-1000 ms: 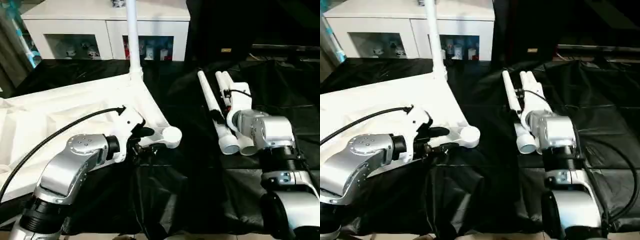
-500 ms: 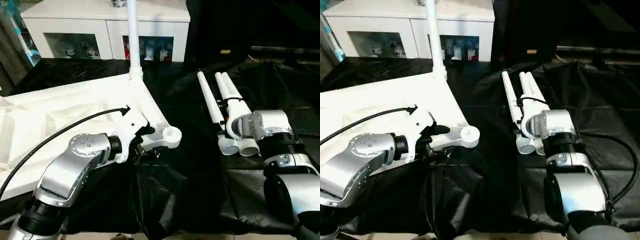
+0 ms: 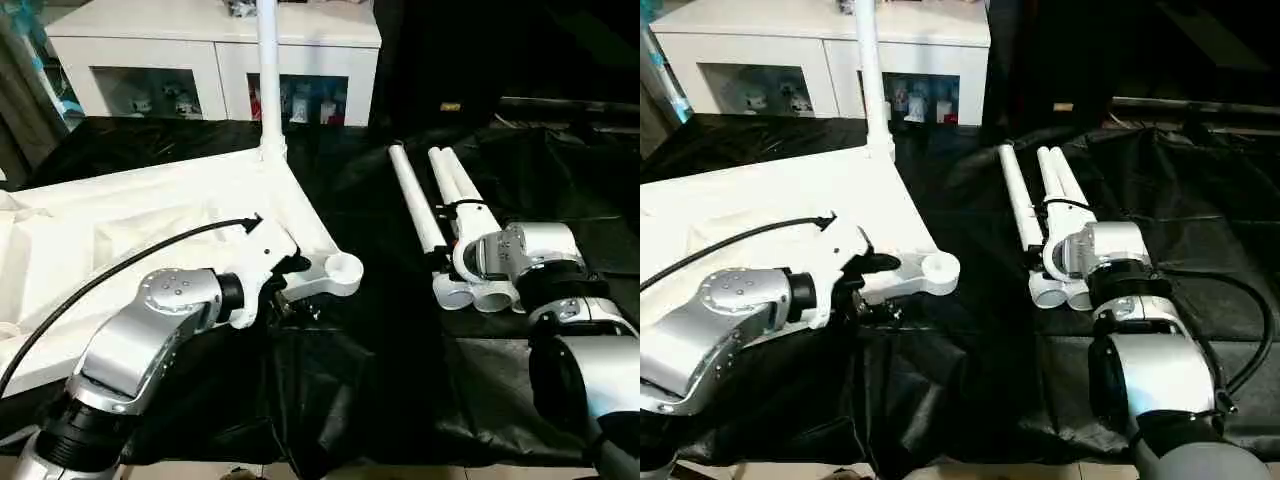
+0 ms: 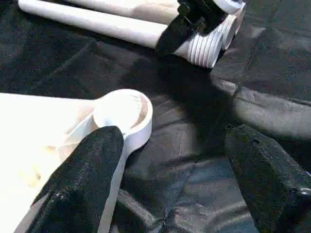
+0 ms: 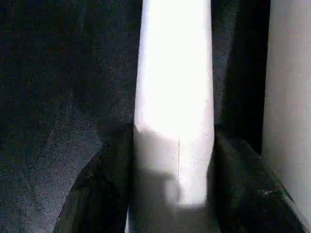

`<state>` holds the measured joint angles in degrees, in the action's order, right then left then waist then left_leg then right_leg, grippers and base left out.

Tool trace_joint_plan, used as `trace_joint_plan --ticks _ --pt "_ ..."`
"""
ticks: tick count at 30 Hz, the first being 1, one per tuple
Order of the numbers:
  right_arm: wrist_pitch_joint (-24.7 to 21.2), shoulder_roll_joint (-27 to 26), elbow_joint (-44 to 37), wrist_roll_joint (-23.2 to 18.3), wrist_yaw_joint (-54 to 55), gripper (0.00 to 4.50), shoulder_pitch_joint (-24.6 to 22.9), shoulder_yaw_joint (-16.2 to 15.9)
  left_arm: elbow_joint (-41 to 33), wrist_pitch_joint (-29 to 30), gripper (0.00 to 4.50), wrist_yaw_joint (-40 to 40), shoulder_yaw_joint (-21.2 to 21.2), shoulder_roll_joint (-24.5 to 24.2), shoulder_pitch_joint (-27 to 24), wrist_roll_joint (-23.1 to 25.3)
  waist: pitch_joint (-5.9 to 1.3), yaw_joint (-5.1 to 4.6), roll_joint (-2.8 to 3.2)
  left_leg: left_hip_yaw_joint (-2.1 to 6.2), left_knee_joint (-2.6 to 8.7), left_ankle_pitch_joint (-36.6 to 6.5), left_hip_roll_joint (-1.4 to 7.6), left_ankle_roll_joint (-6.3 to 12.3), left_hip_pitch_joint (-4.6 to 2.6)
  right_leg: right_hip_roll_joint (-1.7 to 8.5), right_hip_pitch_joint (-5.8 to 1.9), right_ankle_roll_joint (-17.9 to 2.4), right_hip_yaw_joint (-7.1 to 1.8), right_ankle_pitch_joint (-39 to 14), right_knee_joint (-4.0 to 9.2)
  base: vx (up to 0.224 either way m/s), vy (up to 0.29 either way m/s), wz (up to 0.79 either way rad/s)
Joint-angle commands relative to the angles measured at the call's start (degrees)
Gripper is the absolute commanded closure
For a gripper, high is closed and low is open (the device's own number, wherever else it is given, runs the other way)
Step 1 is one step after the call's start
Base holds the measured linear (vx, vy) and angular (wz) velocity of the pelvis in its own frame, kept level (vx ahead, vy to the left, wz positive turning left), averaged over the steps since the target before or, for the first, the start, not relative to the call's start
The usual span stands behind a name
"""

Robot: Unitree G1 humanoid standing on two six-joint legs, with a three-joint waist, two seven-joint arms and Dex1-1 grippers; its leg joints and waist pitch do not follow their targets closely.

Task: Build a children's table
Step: Pick table leg

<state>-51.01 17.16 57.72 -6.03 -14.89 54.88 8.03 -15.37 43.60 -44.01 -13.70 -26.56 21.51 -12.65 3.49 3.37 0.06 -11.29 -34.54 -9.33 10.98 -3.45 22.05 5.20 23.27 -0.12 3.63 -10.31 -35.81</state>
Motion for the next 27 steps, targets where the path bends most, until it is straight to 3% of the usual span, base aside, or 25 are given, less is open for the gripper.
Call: trace_joint_plan --ticks 1,7,11,13,14,15,17,19,21,23,24,25,27 --pt "1.2 0.7 1.8 -0.6 1.2 2.59 0.9 1.4 0.0 -0.8 0.65 0.6 0.9 0.1 1.6 0.0 -4.14 -0.03 -0.2 0.85 3.74 -14.9 1.45 -2.75 -1.31 2.35 -2.25 -10.5 -2.18 -15.2 4.26 0.0 0.0 0.0" --pt "3.5 0.9 2.3 -1.6 0.7 2.61 1.5 2.6 2.6 -3.0 0.65 4.1 2.5 1.7 2.7 1.4 -4.21 0.08 -0.24 0.91 3.72 -14.4 1.43 -2.59 -1.1 2.41 -2.39 -10.1 -2.15 -15.2 4.27 0.0 0.0 0.0" --pt "6.8 0.6 1.6 -3.7 1.3 2.61 1.0 5.6 4.6 -5.3 0.65 7.8 3.7 3.7 3.9 2.7 -4.42 0.24 -0.38 0.88 3.64 -12.3 1.47 -1.91 -0.93 2.43 -2.52 -10.7 -2.12 -12.1 3.94 0.0 0.0 0.0" --pt "9.8 0.1 -0.8 -5.4 -0.2 2.61 0.2 7.1 7.2 -7.3 0.65 11.1 4.5 5.2 5.4 4.0 -4.56 0.29 -0.33 0.83 3.51 -11.9 1.44 -1.13 -0.91 2.38 -2.68 -11.0 -2.12 -10.3 3.86 0.0 0.0 0.0" --pt "13.1 -0.5 -2.7 -7.5 -1.2 2.61 -0.6 9.2 9.2 -8.1 0.65 13.3 5.2 6.7 6.6 4.4 -4.56 0.36 0.02 0.82 3.48 -11.6 1.41 -0.84 -0.85 2.45 -2.69 -11.2 -2.13 -9.9 3.82 0.0 0.0 0.0" --pt "13.1 -0.5 -2.7 -7.5 -1.2 2.61 -0.6 9.2 9.2 -8.1 0.65 13.3 5.2 6.7 6.6 4.4 -4.56 0.36 0.02 0.82 3.48 -11.6 1.41 -0.84 -0.85 2.45 -2.69 -11.2 -2.13 -9.9 3.82 0.0 0.0 0.0" --pt "20.8 -1.8 -6.6 -11.7 -3.6 2.61 -2.7 13.8 14.0 -9.0 0.65 17.9 8.0 11.4 10.3 3.4 -4.63 0.33 0.16 0.63 3.33 -11.5 1.39 -0.37 -0.92 2.36 -2.69 -11.4 -2.17 -8.5 3.95 0.0 0.0 0.0" --pt "22.8 -2.3 -7.9 -12.8 -4.7 2.61 -3.5 15.0 15.8 -9.3 0.65 19.1 9.3 13.2 11.6 2.6 -4.85 0.65 -0.12 0.64 3.29 -10.6 1.42 0.5 -0.98 2.34 -2.84 -12.1 -2.12 -6.8 3.83 0.0 0.0 0.0" --pt "23.7 -2.8 -10.8 -13.7 -8.3 2.61 -5.0 14.4 19.1 -9.3 0.65 20.2 11.1 15.6 14.2 0.6 -4.92 0.65 -0.53 0.67 3.18 -9.1 1.34 1.71 -0.75 2.27 -3.09 -13.0 -1.95 -5.4 3.68 0.0 0.0 0.0" --pt "23.6 -3.5 -13.4 -14.8 -11.2 2.62 -6.1 14.1 20.7 -9.0 0.65 20.5 12.4 17.3 15.7 -1.3 -4.93 0.82 -0.52 0.65 3.12 -8.5 1.33 2.66 -0.65 2.4 -3.21 -13.5 -1.96 -5.1 3.68 0.0 0.0 0.0" --pt "22.7 -5.0 -18.7 -17.8 -16.8 2.62 -8.3 13.5 23.2 -7.4 0.65 20.7 15.5 20.4 18.2 -5.6 -4.79 0.76 -0.77 0.35 3.01 -8.4 1.1 3.61 -0.51 2.35 -3.31 -13.9 -2.04 -5.0 3.84 0.0 0.0 0.0" --pt "20.8 -6.1 -23.9 -20.7 -21.4 2.62 -10.4 12.5 25.4 -5.9 0.65 21.3 19.2 23.3 20.5 -10.1 -5.01 1.2 -0.57 0.6 2.96 -7.6 1.29 4.37 -0.66 2.51 -3.5 -14.0 -2.04 -3.8 3.73 0.0 0.0 0.0" --pt "18.8 -7.0 -28.7 -23.4 -25.2 2.62 -12.5 11.2 27.4 -4.0 0.65 22.2 23.0 25.9 22.7 -14.8 -4.94 1.18 -0.91 0.79 3.11 -7.2 1.39 5.44 -0.38 2.58 -3.62 -14.7 -1.81 -3.5 3.63 0.0 0.0 0.0"
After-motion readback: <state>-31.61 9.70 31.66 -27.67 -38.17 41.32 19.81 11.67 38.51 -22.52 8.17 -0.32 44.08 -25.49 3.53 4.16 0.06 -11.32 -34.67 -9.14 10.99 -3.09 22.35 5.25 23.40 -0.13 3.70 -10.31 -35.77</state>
